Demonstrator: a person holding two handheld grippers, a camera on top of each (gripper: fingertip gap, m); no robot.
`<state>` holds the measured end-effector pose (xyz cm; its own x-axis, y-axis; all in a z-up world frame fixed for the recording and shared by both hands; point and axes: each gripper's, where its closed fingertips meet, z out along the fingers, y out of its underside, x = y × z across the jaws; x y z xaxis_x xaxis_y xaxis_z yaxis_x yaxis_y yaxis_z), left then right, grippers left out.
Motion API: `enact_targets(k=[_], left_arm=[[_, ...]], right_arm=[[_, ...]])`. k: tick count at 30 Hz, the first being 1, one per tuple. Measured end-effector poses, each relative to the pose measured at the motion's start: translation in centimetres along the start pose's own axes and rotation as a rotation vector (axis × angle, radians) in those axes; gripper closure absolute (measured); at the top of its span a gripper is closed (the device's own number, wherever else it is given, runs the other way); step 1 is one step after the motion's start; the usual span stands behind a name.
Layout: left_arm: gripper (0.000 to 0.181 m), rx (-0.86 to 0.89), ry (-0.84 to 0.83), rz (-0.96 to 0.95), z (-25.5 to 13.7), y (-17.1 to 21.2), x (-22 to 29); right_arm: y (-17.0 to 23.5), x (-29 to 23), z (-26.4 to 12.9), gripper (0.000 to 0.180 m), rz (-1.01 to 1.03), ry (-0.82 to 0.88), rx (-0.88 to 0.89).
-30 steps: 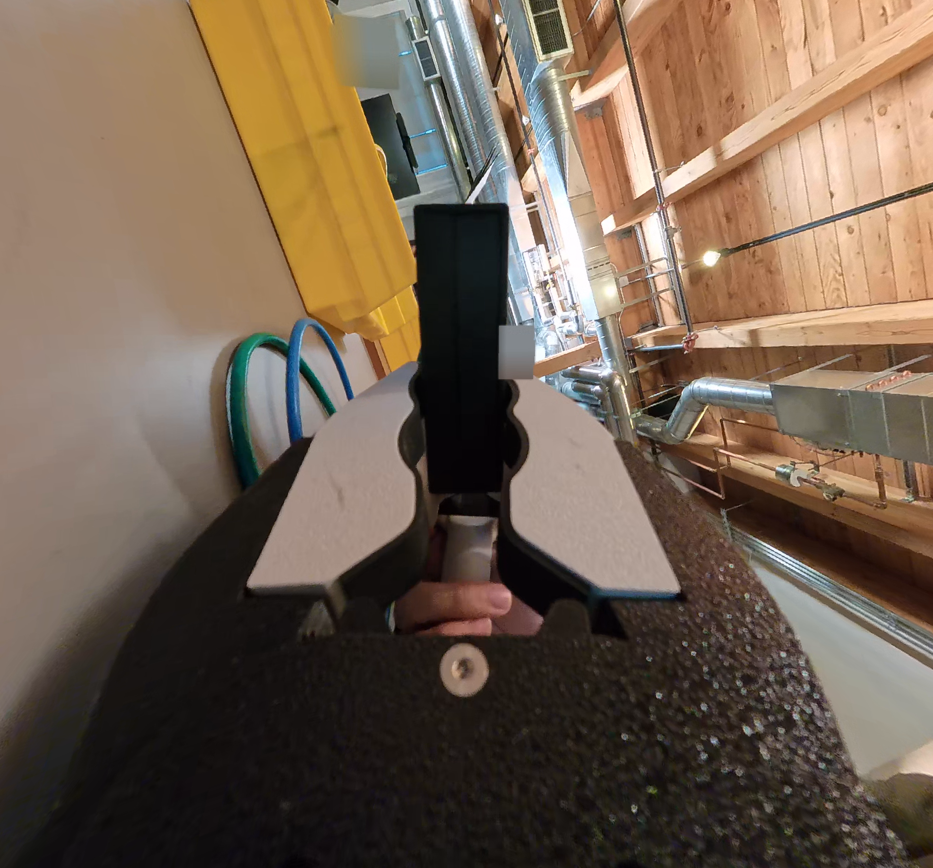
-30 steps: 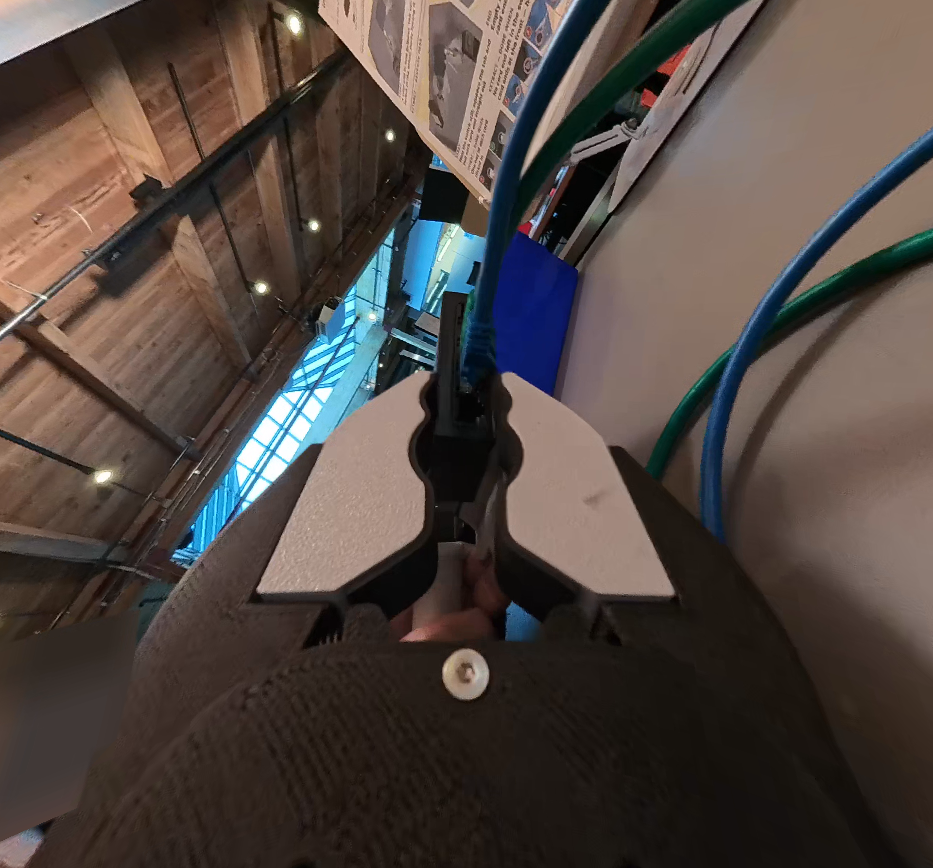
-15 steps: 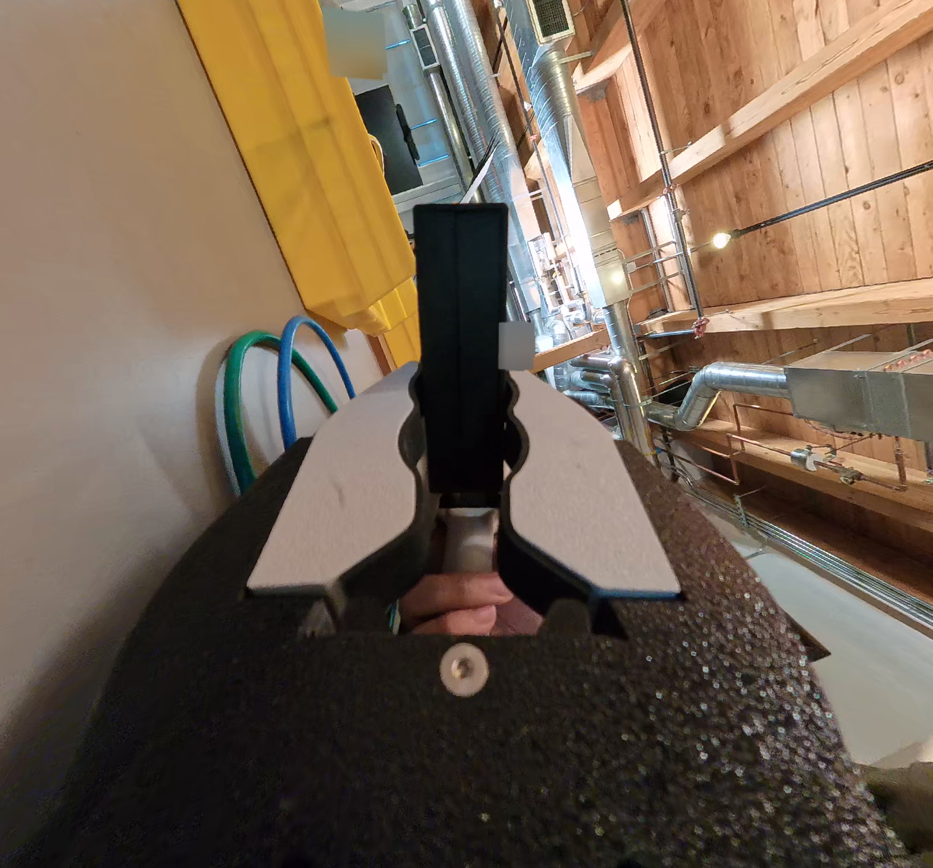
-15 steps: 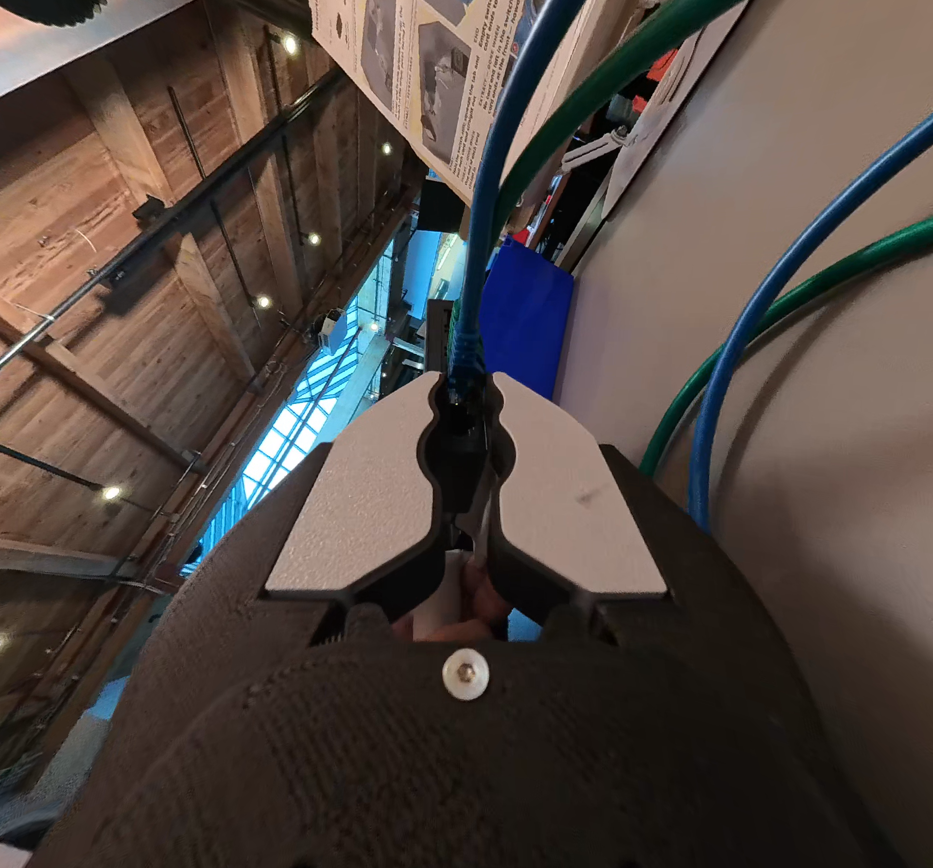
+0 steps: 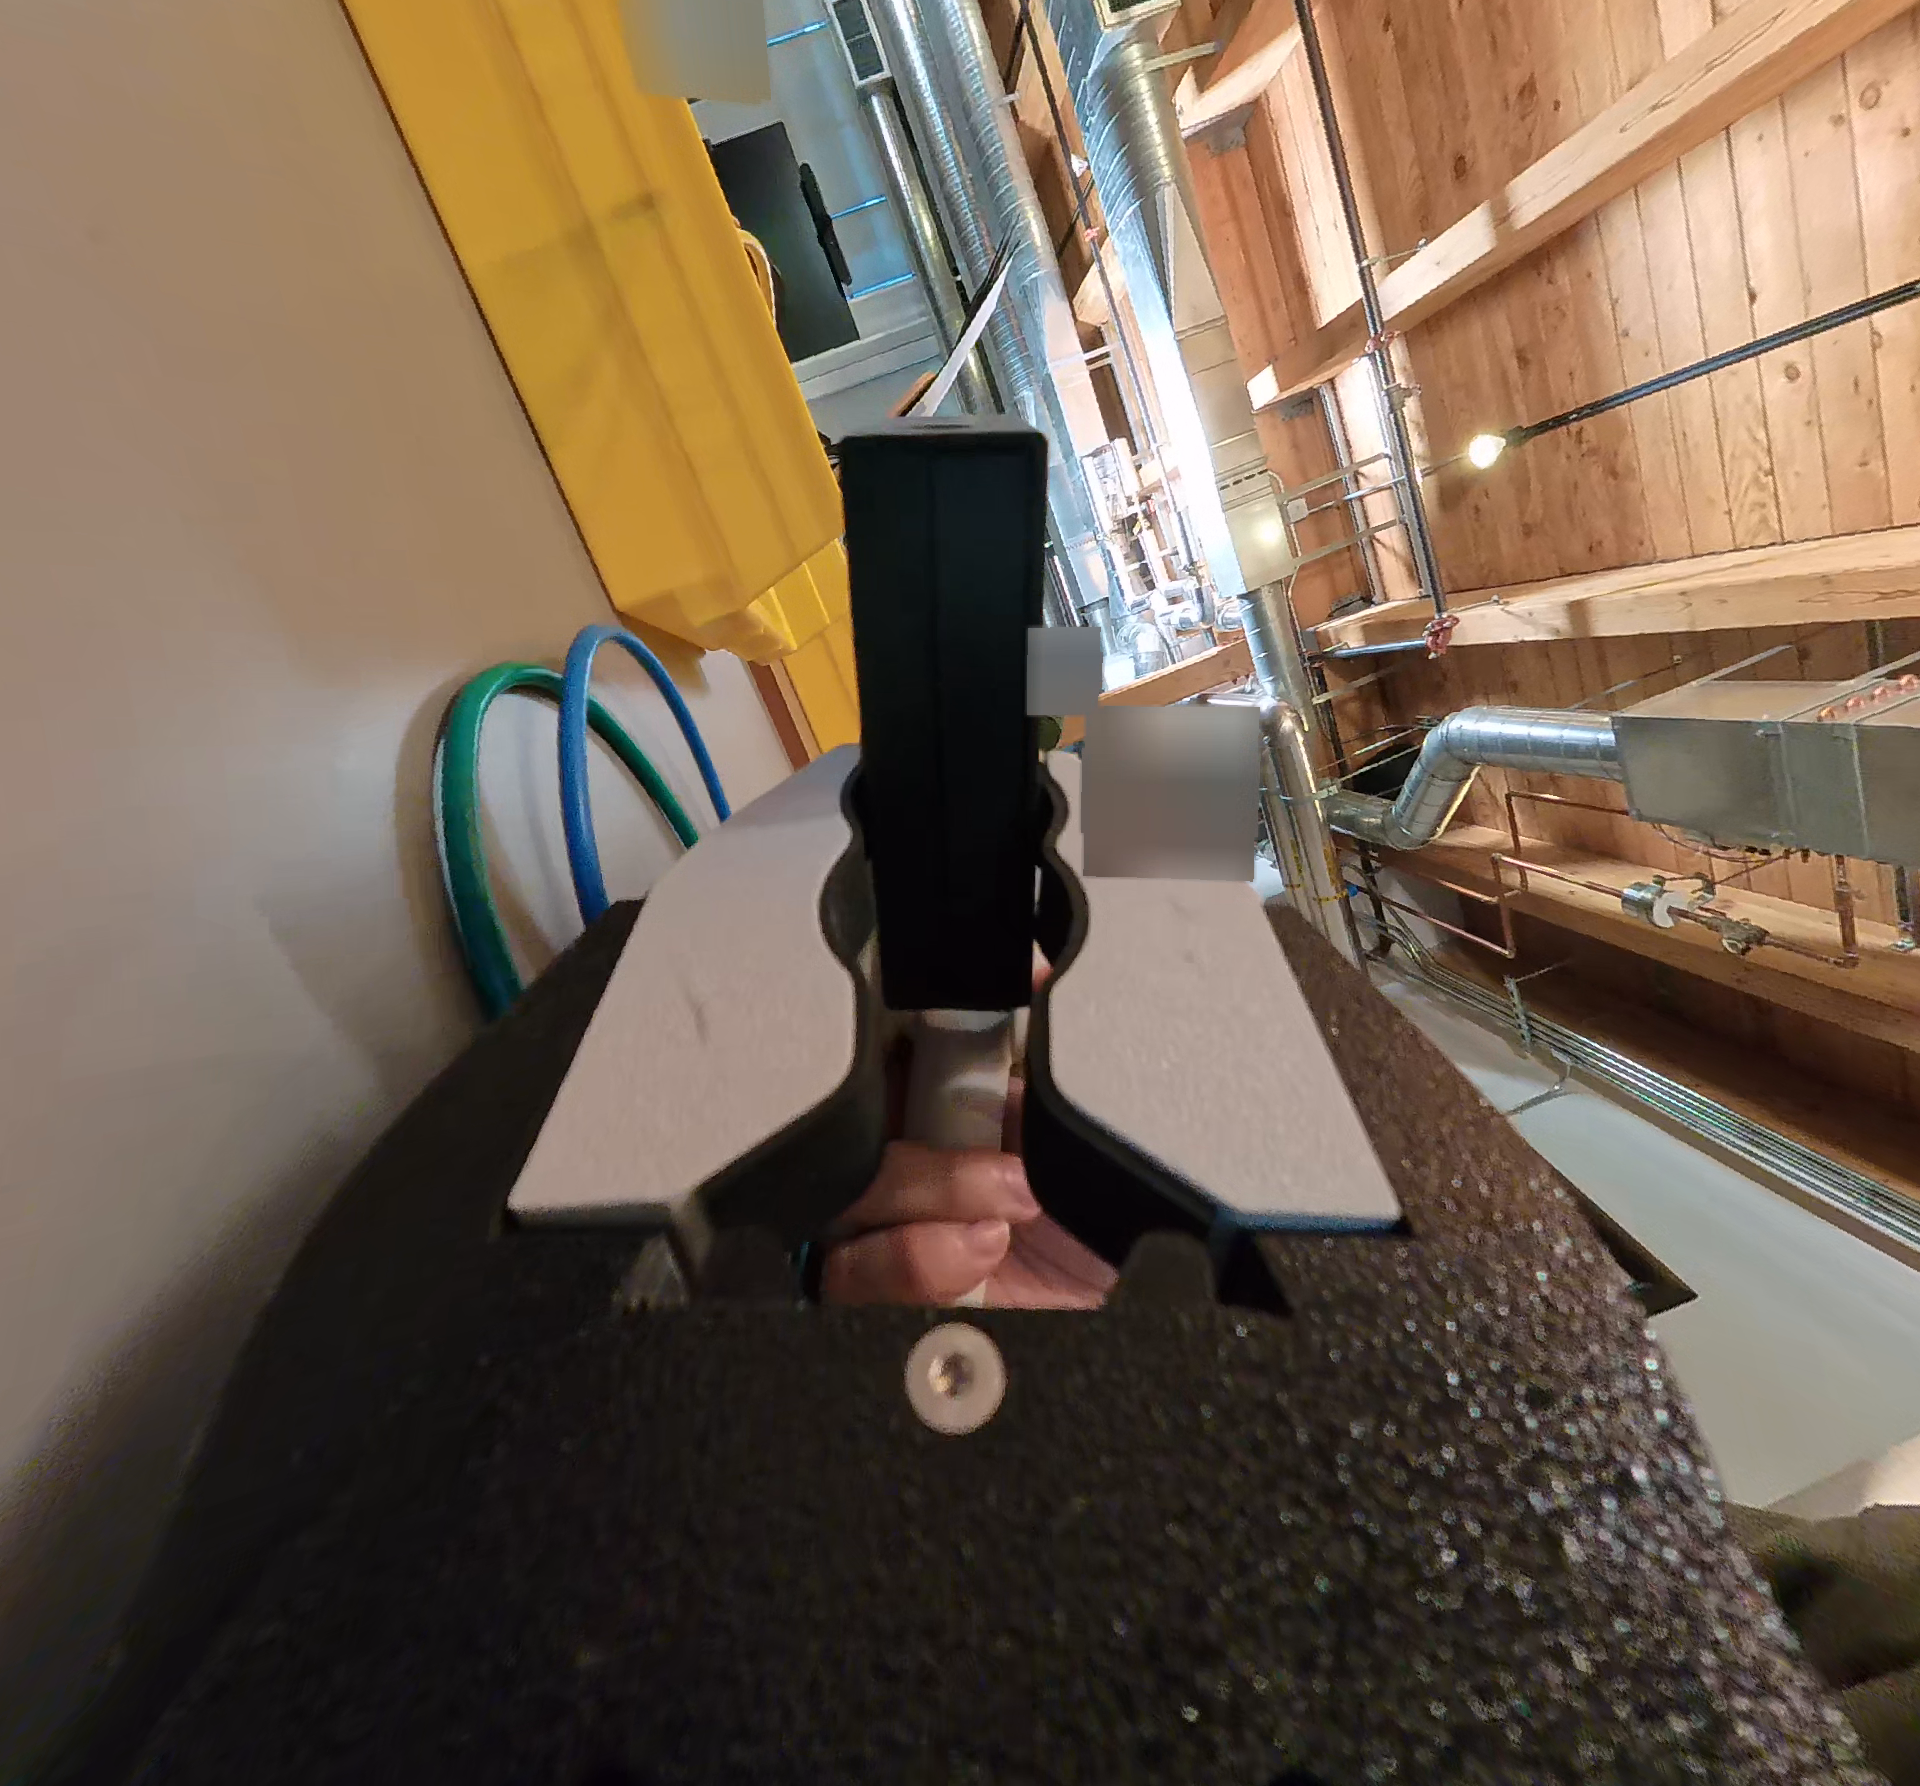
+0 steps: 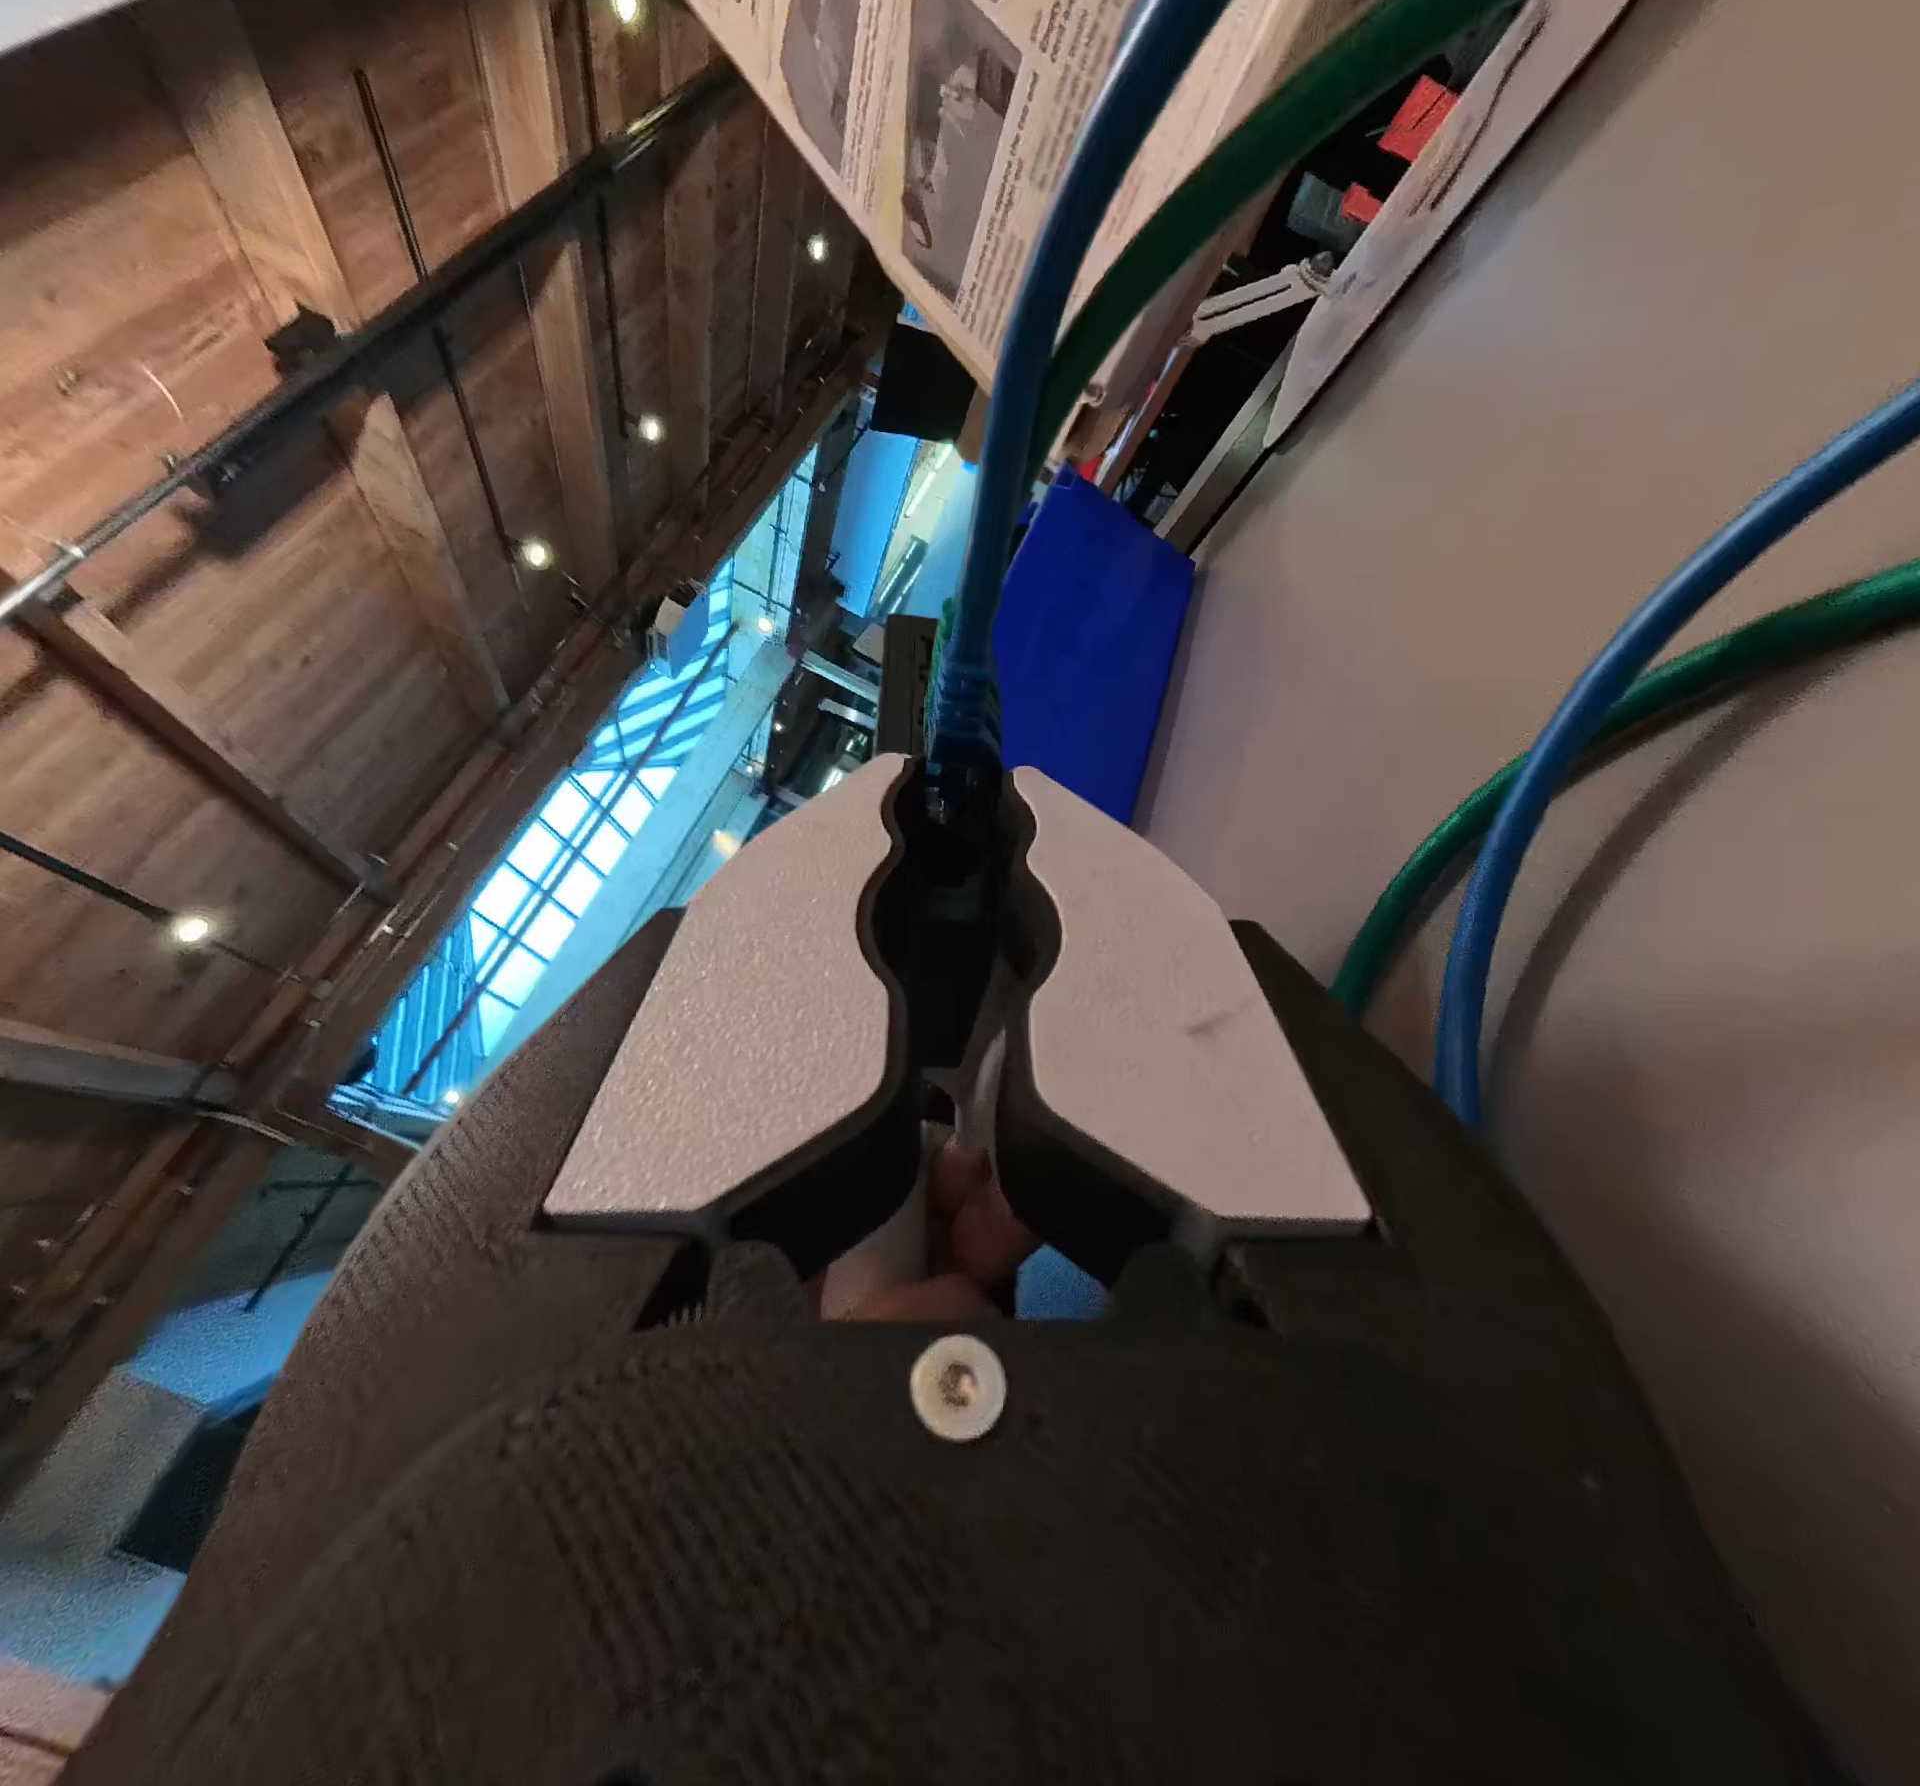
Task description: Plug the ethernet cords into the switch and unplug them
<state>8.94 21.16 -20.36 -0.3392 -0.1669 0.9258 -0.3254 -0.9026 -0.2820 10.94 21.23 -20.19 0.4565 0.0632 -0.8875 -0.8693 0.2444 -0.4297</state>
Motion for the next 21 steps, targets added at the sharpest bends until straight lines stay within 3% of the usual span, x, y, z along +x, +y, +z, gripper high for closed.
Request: enact_targets(k=[16, 21], left_arm=[[0.154, 0.096, 0.001, -0.006, -0.7, -1.1, 0.2], [0.153, 0.145, -0.007, 0.09, -0.7, -1.3, 0.8]], right_arm=[[0.6, -0.7, 0.7, 0.167, -0.064, -0.008, -0.001], [0.0, -1.3, 0.4, 0.168, 0.176, -0.131, 0.106]])
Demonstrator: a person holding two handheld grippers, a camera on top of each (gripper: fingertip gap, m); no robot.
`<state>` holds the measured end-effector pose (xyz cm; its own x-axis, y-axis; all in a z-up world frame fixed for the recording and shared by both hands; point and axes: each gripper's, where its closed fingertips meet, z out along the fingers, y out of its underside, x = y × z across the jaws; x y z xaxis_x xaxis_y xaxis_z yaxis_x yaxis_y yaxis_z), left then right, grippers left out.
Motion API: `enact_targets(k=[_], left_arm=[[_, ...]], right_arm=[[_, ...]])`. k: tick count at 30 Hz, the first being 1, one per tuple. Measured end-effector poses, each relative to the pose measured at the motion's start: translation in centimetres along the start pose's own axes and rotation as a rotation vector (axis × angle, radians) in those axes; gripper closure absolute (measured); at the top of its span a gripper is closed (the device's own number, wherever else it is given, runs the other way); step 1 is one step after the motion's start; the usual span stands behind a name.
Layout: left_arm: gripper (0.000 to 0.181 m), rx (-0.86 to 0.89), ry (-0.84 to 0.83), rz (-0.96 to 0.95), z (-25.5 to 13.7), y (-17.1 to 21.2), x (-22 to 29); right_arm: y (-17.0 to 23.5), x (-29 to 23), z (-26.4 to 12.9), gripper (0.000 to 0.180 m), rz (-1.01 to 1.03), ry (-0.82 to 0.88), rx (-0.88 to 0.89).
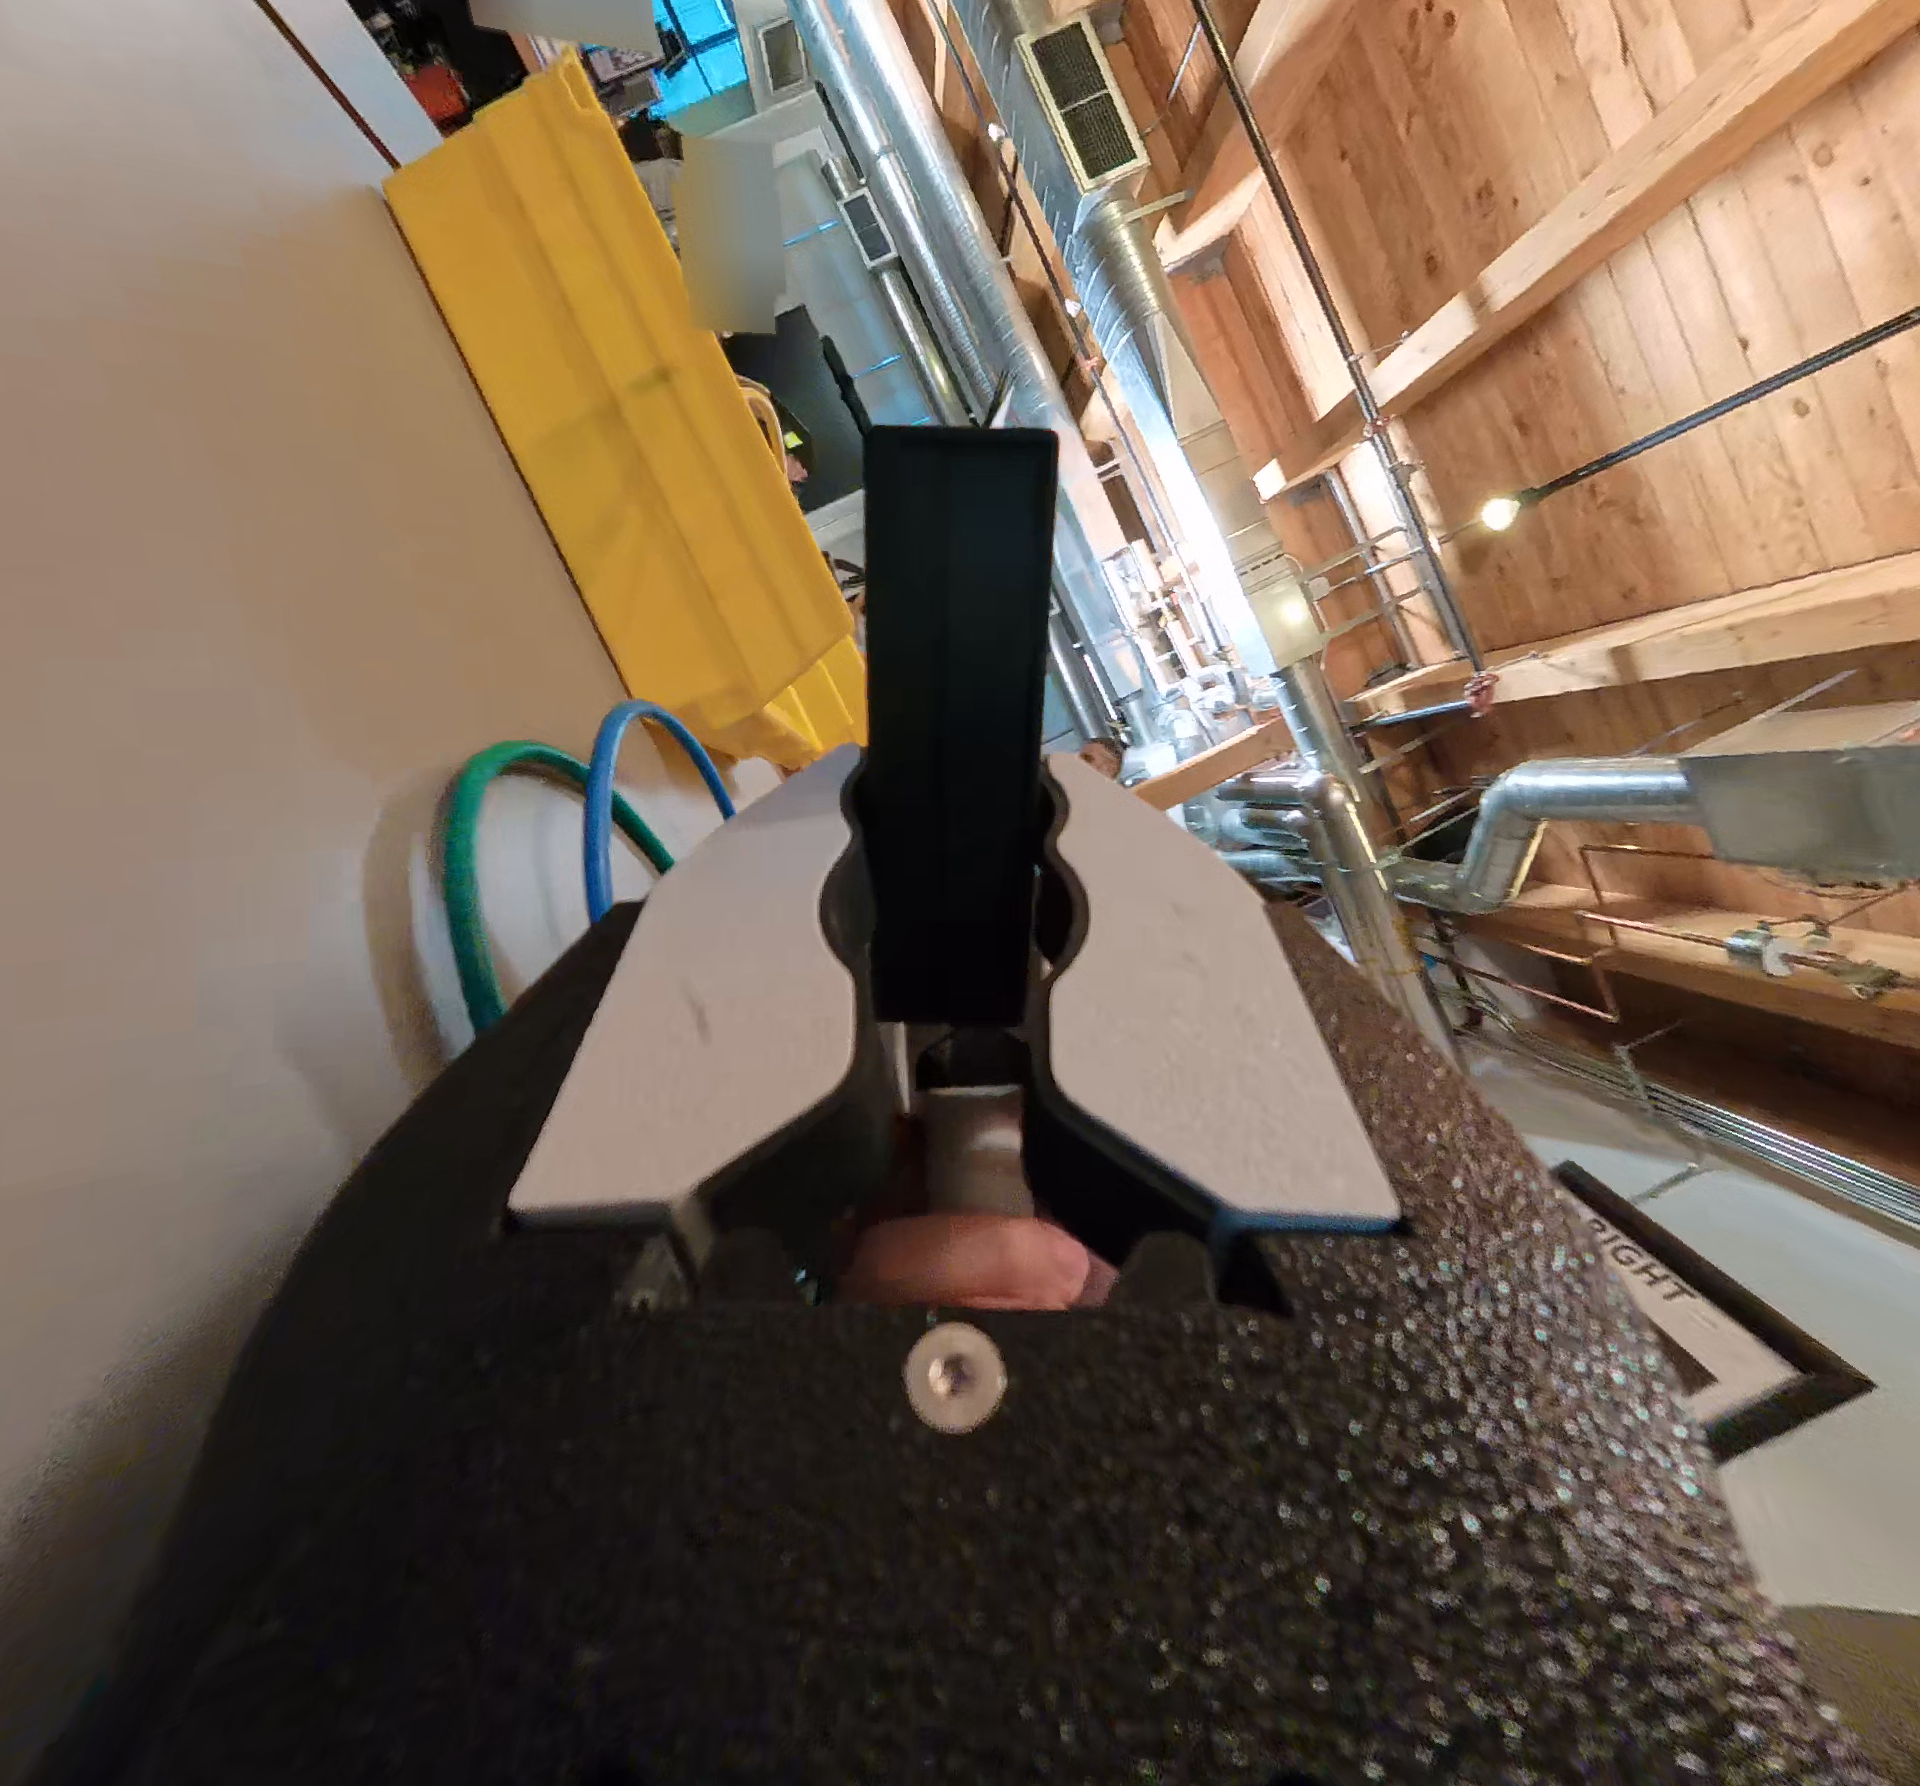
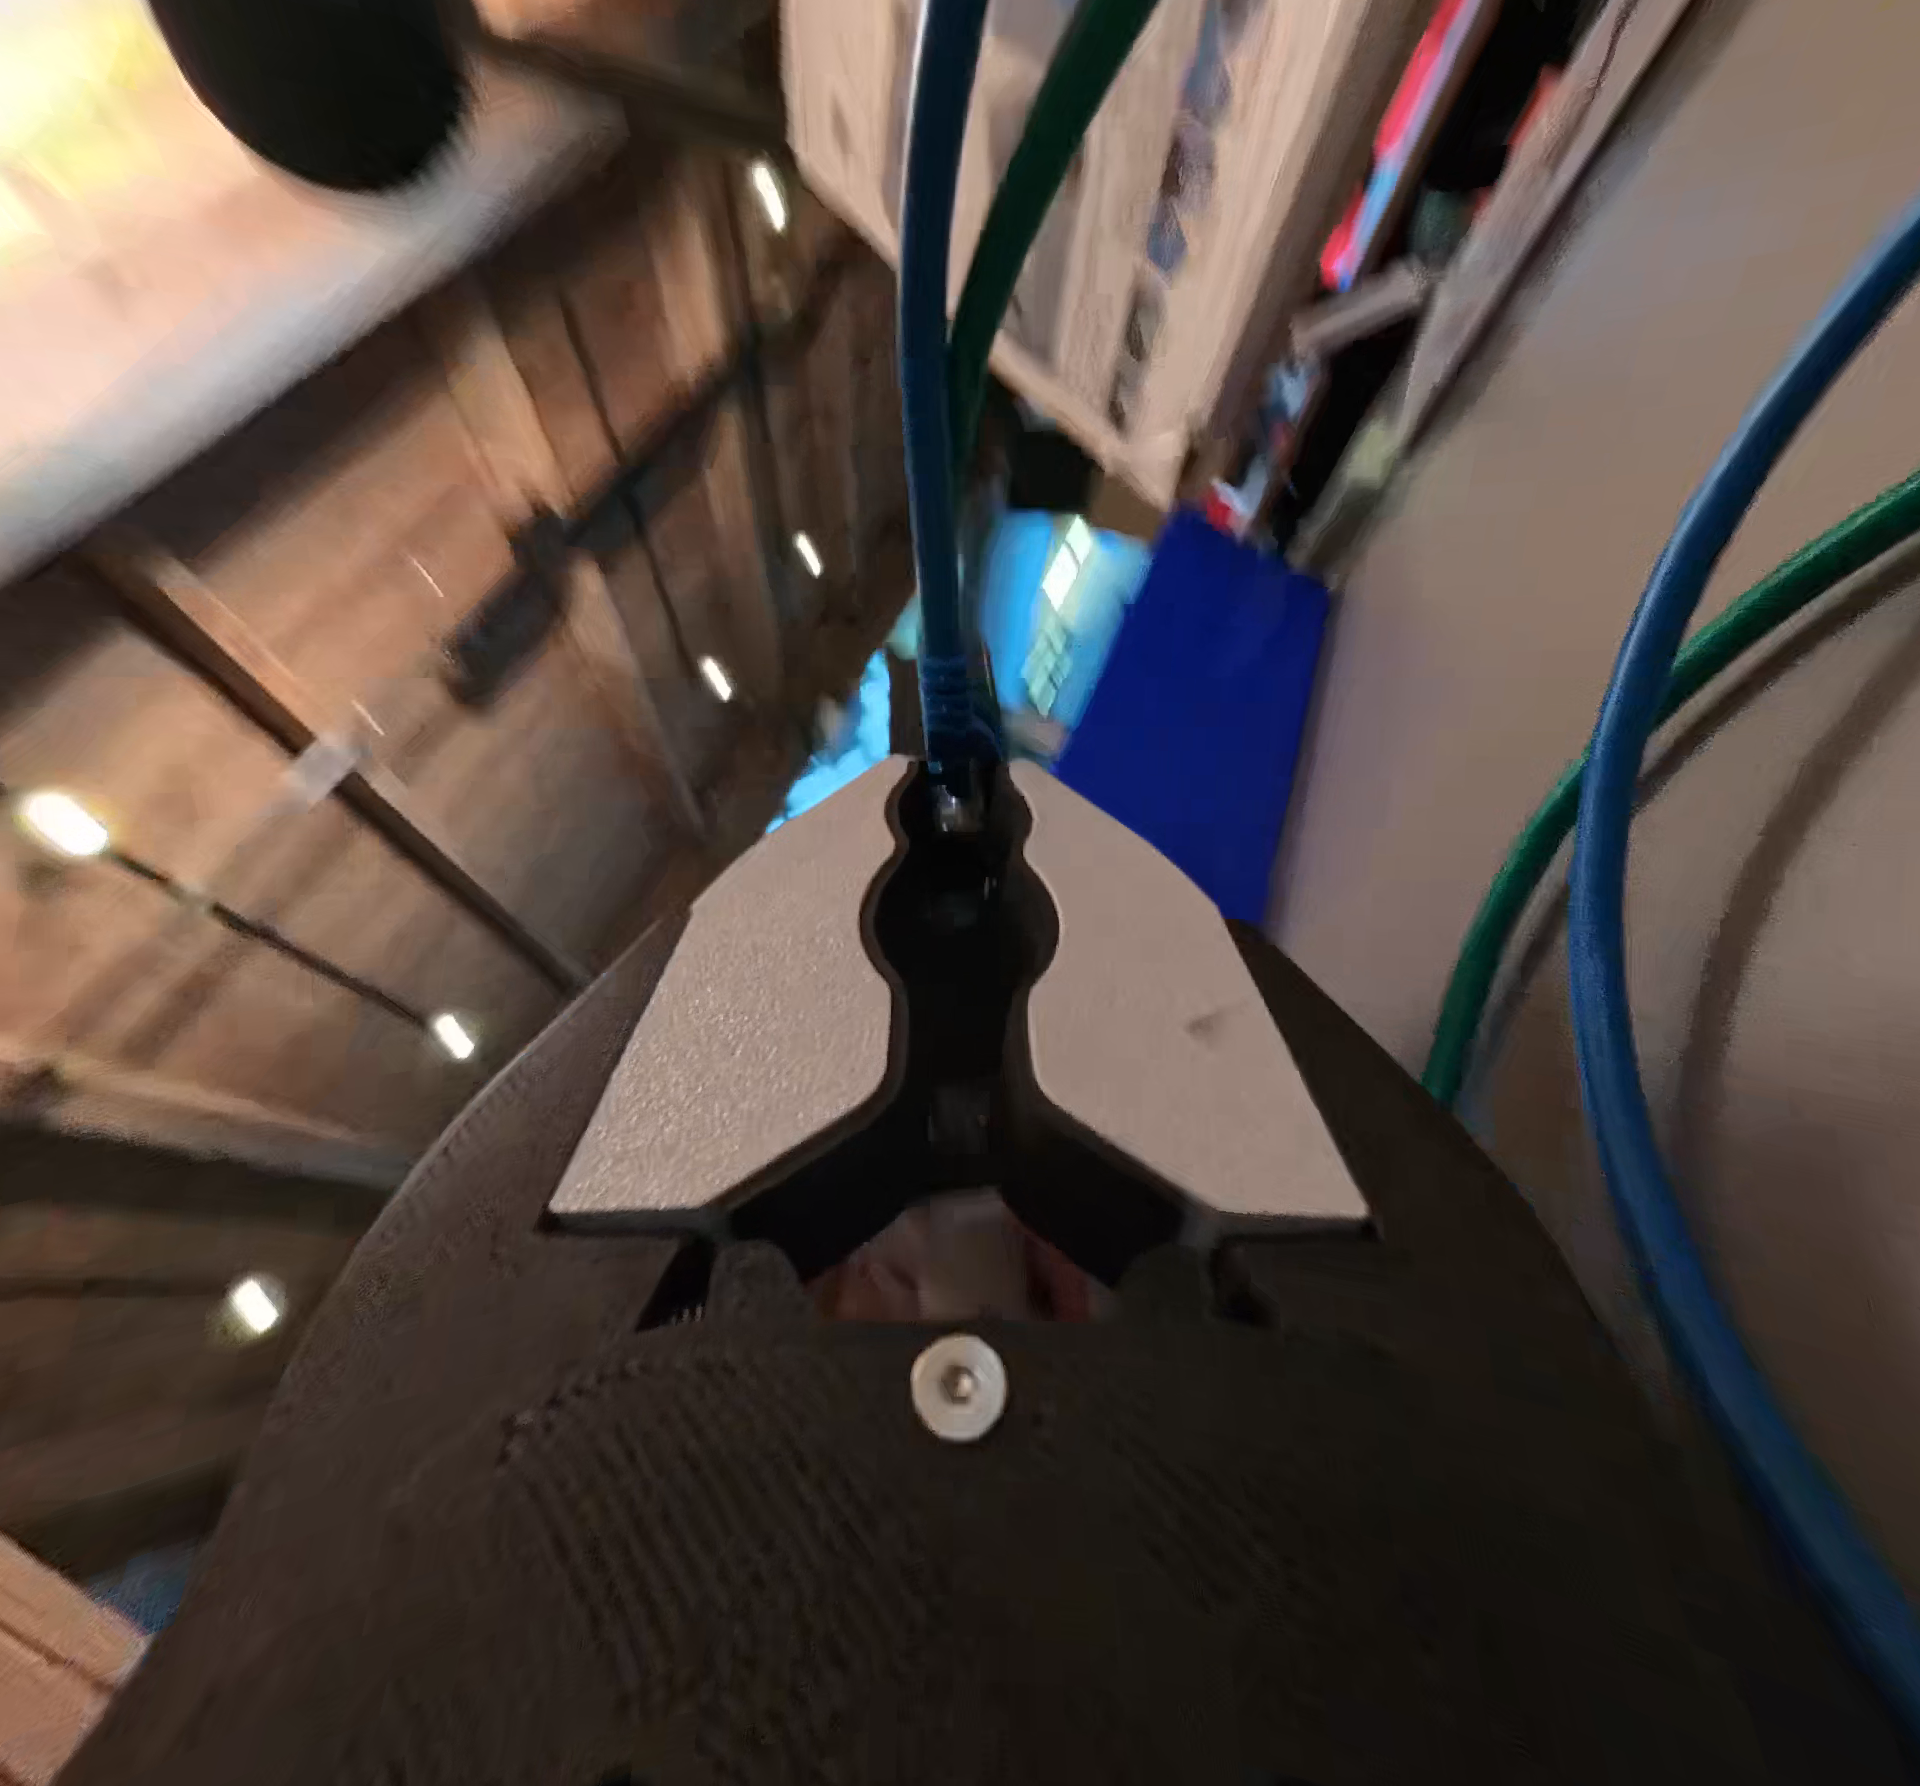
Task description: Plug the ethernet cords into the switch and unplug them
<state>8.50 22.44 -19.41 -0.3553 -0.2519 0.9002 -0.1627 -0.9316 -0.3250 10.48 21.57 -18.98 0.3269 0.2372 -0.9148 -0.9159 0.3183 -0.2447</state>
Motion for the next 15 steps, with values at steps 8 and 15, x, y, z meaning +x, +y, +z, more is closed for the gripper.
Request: enact_targets(k=[8, 15], left_arm=[[0.154, 0.111, 0.003, -0.002, -2.0, -4.2, 0.7], [0.154, 0.197, -0.018, 0.078, -3.9, -7.7, 2.0]], right_arm=[[-2.3, -3.0, -1.0, 0.168, -0.394, 0.056, -0.141], [-5.0, -10.7, -1.2, 0.169, -0.605, -0.021, -0.373]])
